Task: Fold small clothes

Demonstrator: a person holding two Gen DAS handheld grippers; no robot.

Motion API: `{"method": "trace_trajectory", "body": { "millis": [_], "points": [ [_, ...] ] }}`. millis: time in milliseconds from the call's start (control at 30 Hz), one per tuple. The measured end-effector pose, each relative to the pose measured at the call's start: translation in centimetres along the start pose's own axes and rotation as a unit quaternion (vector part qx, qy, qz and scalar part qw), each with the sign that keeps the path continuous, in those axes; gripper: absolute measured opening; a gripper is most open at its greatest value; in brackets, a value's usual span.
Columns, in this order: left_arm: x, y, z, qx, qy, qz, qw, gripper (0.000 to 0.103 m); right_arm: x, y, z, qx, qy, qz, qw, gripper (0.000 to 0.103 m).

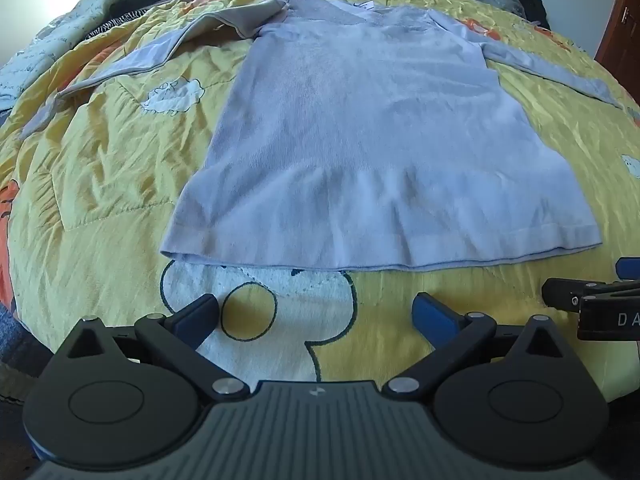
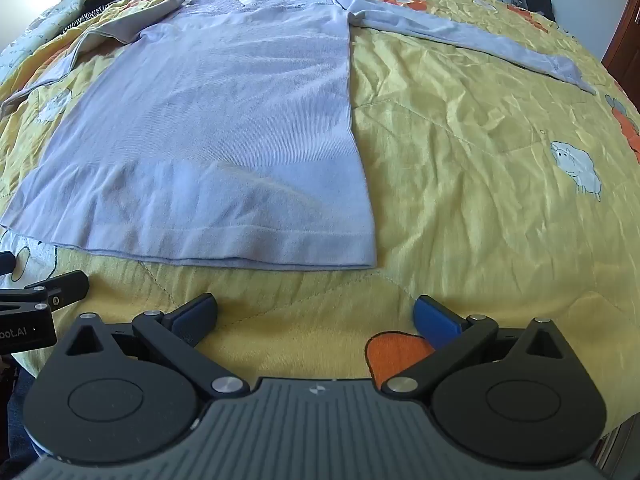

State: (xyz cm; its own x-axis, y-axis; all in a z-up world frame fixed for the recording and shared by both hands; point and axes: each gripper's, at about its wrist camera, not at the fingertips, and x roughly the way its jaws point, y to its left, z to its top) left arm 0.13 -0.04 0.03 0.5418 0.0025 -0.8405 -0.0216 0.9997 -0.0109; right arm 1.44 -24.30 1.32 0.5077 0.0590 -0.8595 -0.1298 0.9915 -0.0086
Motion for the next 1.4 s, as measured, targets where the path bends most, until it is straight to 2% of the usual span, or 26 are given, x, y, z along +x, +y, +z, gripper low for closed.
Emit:
{"method": "trace_trajectory", "body": {
  "millis": [167, 333, 1400],
  "points": [
    [0.14, -0.04, -0.02, 0.003, 0.000, -0.004, 1.0000, 0.103, -0.01, 0.02, 0.00, 0.001, 0.001, 0.001, 1.000, 0.103],
    [-0.41, -0.03, -0.55, 0.002, -0.021, -0.003, 0.9998, 0.103, -0.04, 0.05, -0.03, 0.001, -0.001, 0.001, 1.000, 0.103],
    [-0.34, -0.17, -0.17, 0.004, -0.015, -0.003, 0.9999, 0.103, -0.06, 0.05, -0.11, 0.001, -0.001, 0.001, 1.000, 0.103]
  ]
}}
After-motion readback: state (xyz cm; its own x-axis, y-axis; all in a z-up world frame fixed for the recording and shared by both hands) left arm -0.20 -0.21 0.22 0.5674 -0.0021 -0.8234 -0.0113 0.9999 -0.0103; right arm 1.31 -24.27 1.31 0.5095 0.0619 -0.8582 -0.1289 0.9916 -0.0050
